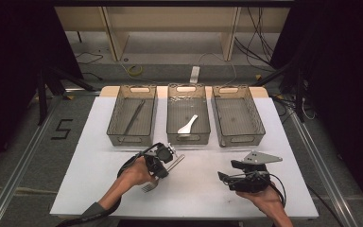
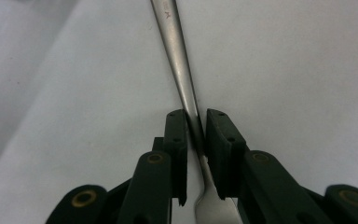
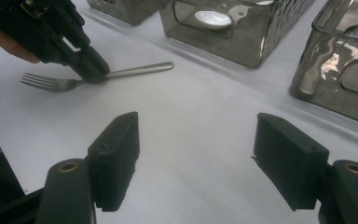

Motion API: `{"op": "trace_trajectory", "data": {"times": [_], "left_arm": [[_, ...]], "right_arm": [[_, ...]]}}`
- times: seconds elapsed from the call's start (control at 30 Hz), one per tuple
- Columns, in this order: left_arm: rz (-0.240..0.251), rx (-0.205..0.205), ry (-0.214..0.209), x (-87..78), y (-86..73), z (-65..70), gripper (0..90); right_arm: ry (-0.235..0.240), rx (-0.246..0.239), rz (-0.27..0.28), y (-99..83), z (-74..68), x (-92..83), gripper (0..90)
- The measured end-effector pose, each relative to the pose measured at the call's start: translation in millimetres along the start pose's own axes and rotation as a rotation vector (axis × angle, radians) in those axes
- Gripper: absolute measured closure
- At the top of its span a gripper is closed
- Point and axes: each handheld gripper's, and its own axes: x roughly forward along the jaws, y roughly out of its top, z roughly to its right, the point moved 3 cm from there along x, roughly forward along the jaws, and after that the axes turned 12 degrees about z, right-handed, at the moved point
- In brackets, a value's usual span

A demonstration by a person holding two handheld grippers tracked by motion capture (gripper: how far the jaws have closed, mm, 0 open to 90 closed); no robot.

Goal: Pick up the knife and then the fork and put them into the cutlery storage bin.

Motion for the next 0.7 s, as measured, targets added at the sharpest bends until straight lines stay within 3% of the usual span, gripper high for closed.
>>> {"op": "trace_trajectory", "data": {"times": [0.17,0.43,0.7], "left_arm": [[0.0,0.022,-0.003,0.4,0.5,2.5,82.9],[0.009,0.039,-0.013,-0.3,-0.3,1.8,83.3],[0.01,0.033,-0.03,-3.3,-2.0,-0.1,83.5]], "right_arm": [[0.0,0.0,-0.001,0.1,-0.4,0.1,32.1],[0.003,0.001,-0.004,-0.2,0.0,0.7,32.1],[-0.001,0.003,0.008,0.6,0.8,-0.6,32.3]]}}
